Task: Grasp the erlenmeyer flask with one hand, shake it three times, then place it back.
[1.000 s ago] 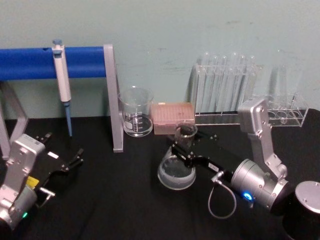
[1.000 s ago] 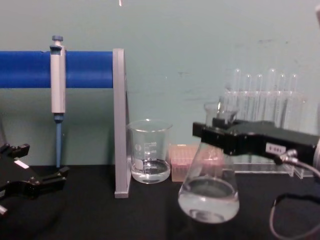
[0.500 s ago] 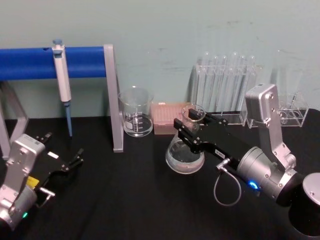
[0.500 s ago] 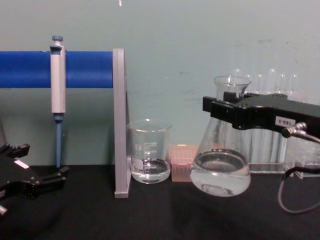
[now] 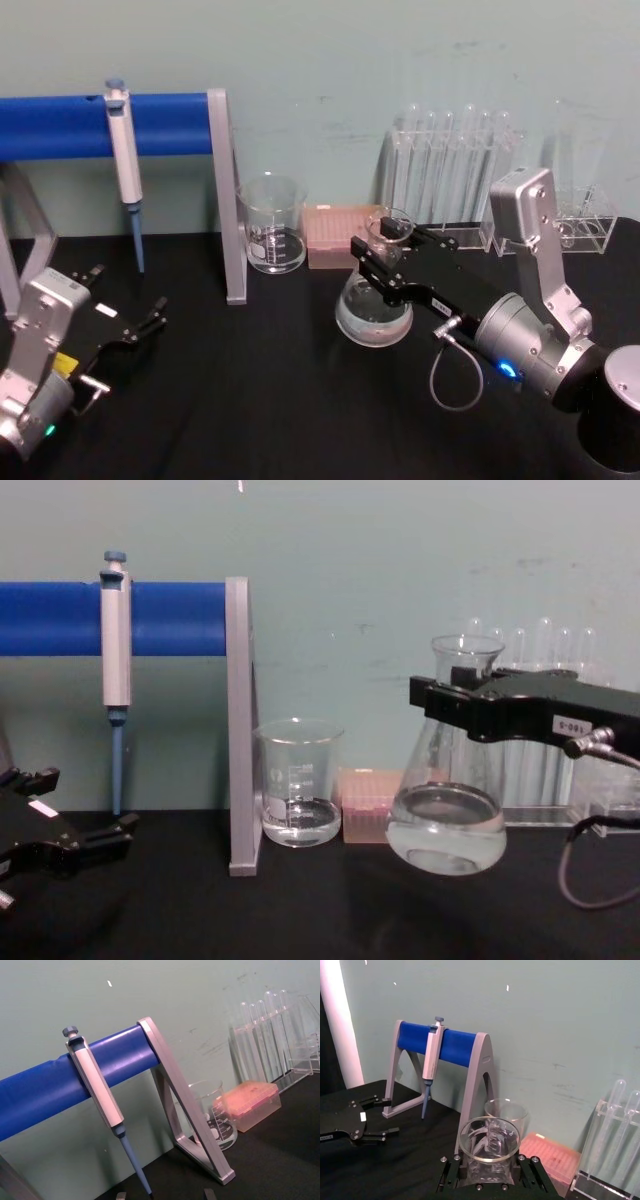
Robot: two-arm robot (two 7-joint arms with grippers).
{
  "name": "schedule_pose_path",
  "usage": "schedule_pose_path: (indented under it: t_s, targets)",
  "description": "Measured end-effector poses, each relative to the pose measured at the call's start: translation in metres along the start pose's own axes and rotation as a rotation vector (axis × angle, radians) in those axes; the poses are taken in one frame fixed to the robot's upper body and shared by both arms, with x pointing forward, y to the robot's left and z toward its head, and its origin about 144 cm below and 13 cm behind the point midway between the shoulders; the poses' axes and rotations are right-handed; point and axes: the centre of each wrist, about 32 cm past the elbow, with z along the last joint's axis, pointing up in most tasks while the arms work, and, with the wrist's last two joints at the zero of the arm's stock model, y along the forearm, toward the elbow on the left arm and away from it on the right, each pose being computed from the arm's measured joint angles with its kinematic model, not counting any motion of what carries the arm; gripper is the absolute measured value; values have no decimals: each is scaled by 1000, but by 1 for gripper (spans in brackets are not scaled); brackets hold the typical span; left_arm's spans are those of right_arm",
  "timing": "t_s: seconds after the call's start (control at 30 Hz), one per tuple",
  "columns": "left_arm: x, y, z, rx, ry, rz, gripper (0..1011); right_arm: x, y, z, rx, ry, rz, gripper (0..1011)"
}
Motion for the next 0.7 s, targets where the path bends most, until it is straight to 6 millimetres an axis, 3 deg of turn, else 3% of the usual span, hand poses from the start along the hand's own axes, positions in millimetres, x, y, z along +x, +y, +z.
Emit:
schedule_pose_path:
  t_s: [0.7]
  targets:
    - [0, 0, 0, 0, 0, 0, 1001, -4, 2, -5, -18, 4, 8, 451]
